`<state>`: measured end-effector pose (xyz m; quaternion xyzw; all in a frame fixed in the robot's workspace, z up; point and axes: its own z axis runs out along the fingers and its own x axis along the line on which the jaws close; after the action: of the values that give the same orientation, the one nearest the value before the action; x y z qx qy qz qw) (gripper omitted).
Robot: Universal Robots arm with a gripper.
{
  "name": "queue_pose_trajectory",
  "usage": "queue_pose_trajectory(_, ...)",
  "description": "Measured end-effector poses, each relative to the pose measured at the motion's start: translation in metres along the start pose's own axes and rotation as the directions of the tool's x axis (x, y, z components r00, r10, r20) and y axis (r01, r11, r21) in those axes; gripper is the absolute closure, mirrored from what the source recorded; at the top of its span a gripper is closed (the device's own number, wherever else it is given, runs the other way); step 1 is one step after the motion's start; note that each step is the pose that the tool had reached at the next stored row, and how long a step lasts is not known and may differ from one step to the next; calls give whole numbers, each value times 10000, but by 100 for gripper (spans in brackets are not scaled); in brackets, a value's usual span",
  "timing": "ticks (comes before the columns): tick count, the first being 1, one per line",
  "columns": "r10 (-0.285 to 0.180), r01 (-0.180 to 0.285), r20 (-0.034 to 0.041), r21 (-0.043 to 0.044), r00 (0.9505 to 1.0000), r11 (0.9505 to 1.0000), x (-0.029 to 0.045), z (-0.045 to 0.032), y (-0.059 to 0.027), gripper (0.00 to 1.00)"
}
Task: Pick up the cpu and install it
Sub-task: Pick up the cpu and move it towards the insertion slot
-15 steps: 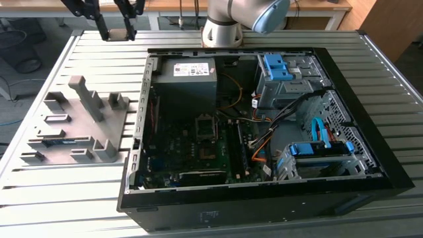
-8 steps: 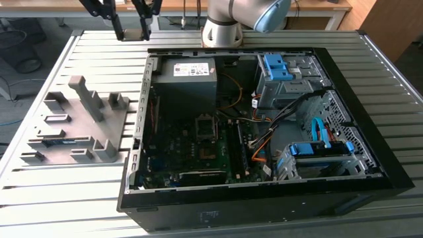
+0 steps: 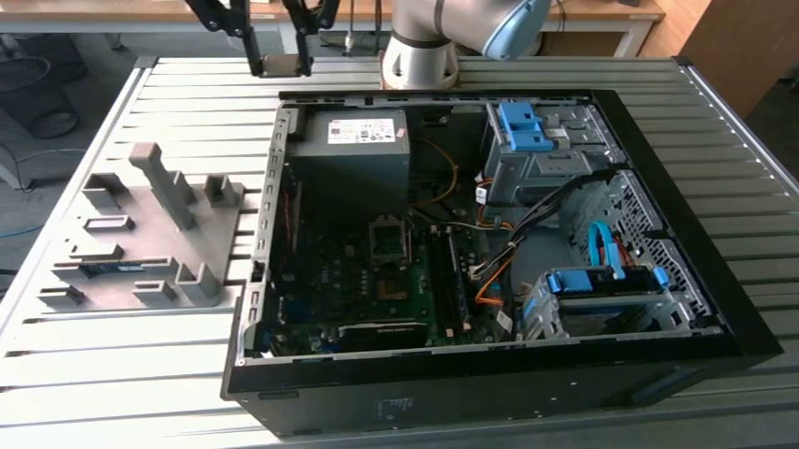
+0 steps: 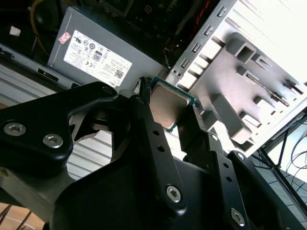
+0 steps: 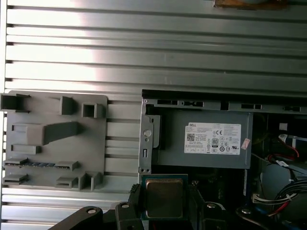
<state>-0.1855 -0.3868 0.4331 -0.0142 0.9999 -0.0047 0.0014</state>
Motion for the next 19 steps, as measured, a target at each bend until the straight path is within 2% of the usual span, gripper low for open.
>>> queue_pose_trajectory(19,0,0,-43,-2,10000,10000,-602,9,-17,53)
